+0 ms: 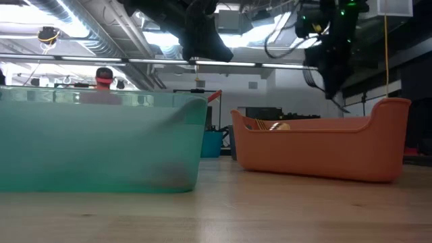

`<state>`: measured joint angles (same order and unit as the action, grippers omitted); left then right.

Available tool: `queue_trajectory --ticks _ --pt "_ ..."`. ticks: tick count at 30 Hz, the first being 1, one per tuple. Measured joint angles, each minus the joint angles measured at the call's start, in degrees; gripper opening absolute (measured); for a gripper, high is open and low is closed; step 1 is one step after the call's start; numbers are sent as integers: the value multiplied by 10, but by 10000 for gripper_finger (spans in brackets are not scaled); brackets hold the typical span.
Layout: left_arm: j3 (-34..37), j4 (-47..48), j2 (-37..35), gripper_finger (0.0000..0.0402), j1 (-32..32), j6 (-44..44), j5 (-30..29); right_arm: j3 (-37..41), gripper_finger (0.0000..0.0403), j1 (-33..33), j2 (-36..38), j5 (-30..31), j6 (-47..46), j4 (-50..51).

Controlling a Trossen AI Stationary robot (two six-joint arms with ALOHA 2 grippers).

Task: Sort silverware by color (type)
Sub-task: Put the blue fork into the black bin

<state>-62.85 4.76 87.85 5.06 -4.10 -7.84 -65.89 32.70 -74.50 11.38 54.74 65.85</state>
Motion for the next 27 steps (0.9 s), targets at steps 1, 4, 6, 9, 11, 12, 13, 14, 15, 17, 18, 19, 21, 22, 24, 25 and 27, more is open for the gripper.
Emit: queue_trajectory --ticks 1,4,6,9,11,12,13,14,15,17,18,19,21,22,24,25,27 --pt "0 0 0 64 0 0 0 -6 0 -6 0 0 -3 -10" --pt "0 0 0 64 0 0 0 -18 0 -33 -2 0 -5 -45" --pt "0 0 0 64 0 0 0 -20 0 -49 -4 -1 -8 -71" --pt "0 0 0 64 0 0 0 -20 0 -70 -16 -3 -40 -112" --pt "0 0 0 64 0 0 0 -21 0 -78 -30 -5 -69 -133" --pt "0 0 0 64 0 0 0 -21 0 -82 -38 -5 -81 -140" --pt "0 0 0 64 0 0 0 -21 0 -86 -46 -5 -88 -146" --pt "0 0 0 64 0 0 0 -21 0 -91 -55 -4 -94 -151" --pt "0 0 0 64 0 0 0 -21 0 -95 -65 -5 -98 -155" --pt "0 0 0 64 0 0 0 -21 0 -103 -82 -5 -112 -163" --pt "0 0 0 64 0 0 0 -21 0 -108 -90 -5 -120 -168" --pt "0 0 0 64 0 0 0 -21 0 -111 -98 -5 -127 -172" --pt "0 0 0 64 0 0 0 -21 0 -118 -114 -5 -145 -176" --pt "0 0 0 64 0 0 0 -21 0 -119 -121 -6 -155 -178" --pt "0 0 0 64 0 0 0 -21 0 -121 -132 -10 -171 -181" --pt "0 0 0 64 0 0 0 -21 0 -122 -137 -12 -180 -180" --pt "0 0 0 64 0 0 0 -21 0 -121 -145 -19 -189 -180"
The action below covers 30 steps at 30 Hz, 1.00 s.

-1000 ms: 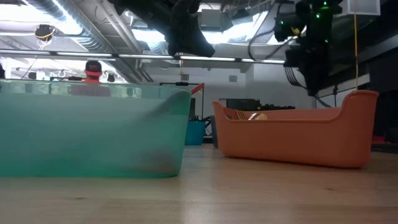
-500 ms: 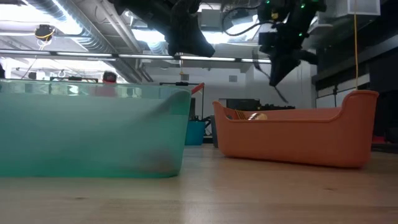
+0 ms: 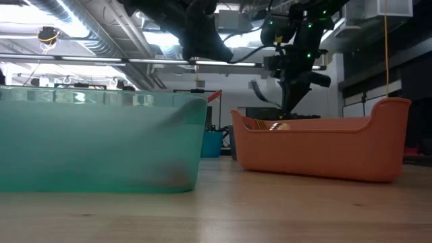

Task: Sort silverware by color (type)
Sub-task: Put the blue fork into the black bin

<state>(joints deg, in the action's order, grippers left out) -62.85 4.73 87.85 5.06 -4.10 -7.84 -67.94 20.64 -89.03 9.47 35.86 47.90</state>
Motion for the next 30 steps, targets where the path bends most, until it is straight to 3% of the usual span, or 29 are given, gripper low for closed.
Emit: queue_trajectory --ticks 13,30 --pt "0 0 0 64 0 0 0 0 0 0 -42 -45 -44 -7" --pt "0 4 0 64 -5 1 0 0 0 0 -105 -45 -45 -27"
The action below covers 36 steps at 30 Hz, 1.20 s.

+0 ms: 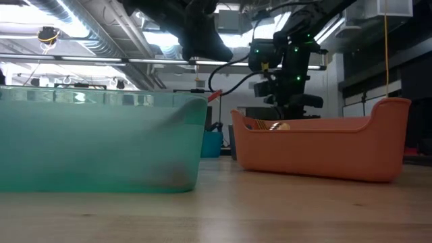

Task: Sort silverware by color (type)
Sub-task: Put the blue fork into the black bin, then put the gold fork into the orange bin

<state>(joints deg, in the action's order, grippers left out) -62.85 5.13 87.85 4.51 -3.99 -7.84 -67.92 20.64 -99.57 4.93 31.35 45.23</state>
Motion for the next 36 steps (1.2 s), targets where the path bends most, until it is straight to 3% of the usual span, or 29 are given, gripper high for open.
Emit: queue_trajectory --ticks 9,23,36 --pt "0 2 0 64 -2 0 0 0 3 0 -5 1 0 -28" --pt "0 3 0 64 -2 0 0 0 70 0 -5 2 0 -28" --pt "0 3 0 64 -2 0 0 0 73 0 -5 2 0 -28"
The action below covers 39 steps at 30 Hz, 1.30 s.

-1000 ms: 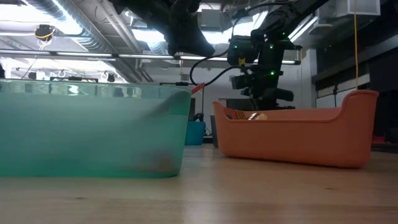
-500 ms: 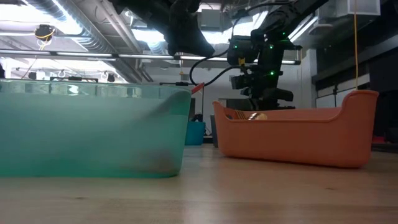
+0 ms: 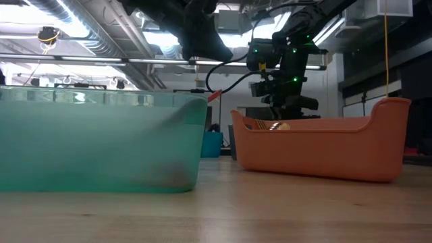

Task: Sort silverware by color (type)
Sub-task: Put the gold fork into the orange bin

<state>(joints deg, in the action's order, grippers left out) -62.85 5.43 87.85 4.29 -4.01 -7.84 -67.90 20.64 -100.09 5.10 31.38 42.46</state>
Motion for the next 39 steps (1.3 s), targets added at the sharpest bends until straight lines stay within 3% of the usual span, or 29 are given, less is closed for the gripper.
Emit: queue_trajectory --ticks 15,24,34,39 --pt "0 0 0 64 0 -3 -41 0 73 0 2 10 0 3" --pt "0 14 -25 64 22 -46 -42 -84 73 -1 2 33 -27 123" --pt "0 164 -102 64 76 -62 -52 -187 73 -1 3 33 -33 166" --pt "0 263 -140 64 103 -61 -91 -206 73 -1 3 32 -47 160"
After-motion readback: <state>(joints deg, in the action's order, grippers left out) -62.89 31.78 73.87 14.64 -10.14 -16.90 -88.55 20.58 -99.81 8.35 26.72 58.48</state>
